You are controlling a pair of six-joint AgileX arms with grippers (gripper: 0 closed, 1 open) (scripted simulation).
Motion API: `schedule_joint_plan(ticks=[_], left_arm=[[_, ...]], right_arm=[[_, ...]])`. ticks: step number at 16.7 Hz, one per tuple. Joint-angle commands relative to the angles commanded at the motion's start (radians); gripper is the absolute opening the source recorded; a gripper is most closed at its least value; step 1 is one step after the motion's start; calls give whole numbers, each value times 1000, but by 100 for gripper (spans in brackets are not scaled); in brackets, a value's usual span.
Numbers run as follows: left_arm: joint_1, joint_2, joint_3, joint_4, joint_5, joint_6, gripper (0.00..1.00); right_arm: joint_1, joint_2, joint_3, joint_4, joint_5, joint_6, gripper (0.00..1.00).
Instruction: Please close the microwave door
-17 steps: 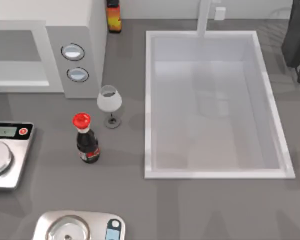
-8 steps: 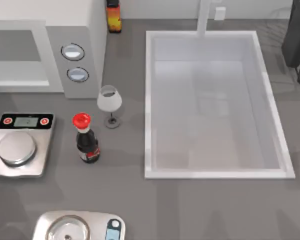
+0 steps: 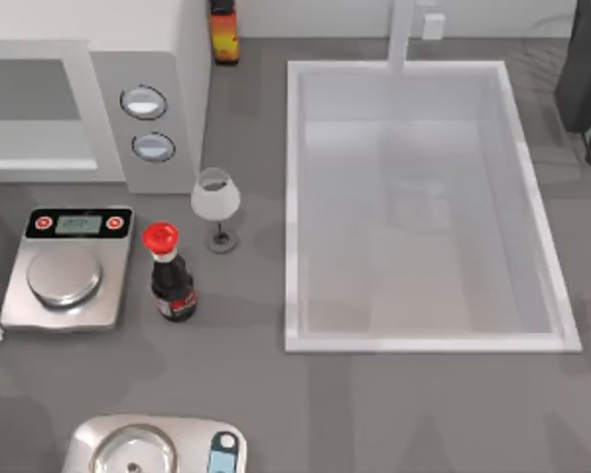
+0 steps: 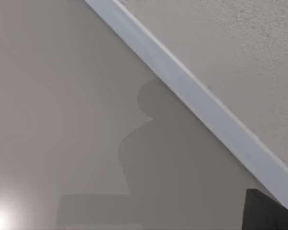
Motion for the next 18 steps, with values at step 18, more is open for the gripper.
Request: schedule_joint_plan(ticks=[18], left_arm=[[-538,-139,-78,-8,-389,-381,0]], right_arm=[[0,0,0,0,0,0,100]])
